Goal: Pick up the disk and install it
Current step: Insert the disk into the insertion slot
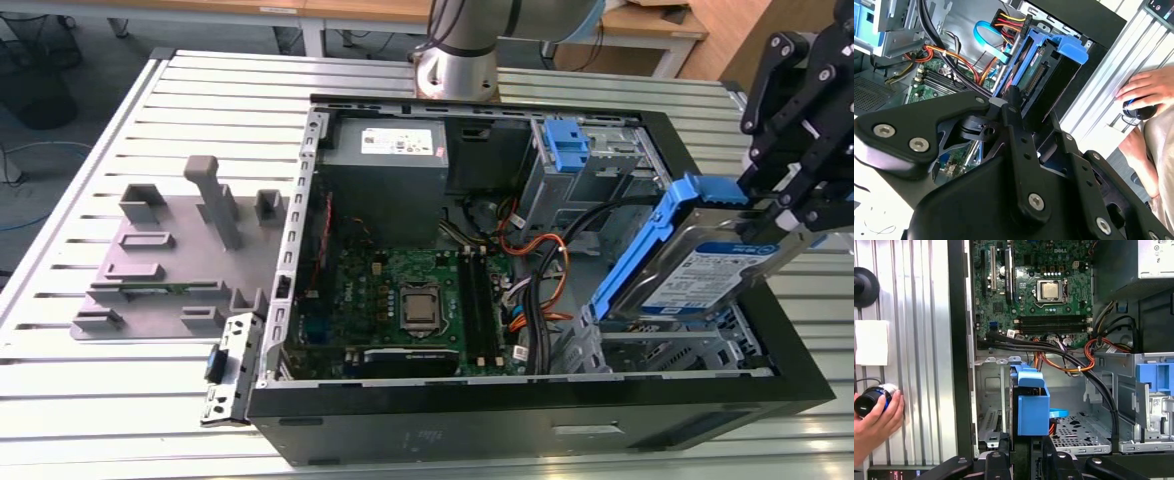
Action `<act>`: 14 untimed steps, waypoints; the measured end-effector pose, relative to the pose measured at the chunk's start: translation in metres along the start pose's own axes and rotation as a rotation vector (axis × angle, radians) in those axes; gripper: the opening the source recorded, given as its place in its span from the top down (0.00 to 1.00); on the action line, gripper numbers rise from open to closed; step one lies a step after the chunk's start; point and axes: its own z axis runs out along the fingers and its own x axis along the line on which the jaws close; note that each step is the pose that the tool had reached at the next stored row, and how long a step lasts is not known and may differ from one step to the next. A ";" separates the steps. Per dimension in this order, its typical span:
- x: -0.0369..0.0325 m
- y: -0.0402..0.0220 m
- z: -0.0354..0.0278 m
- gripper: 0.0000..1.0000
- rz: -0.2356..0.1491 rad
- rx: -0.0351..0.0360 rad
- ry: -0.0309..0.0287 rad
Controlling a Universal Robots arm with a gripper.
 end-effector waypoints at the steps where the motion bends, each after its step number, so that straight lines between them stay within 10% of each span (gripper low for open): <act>1: 0.0006 0.0000 -0.0001 0.65 -0.001 0.0001 0.0001; 14: 0.0014 0.0007 0.0012 0.65 -0.002 0.0001 -0.0011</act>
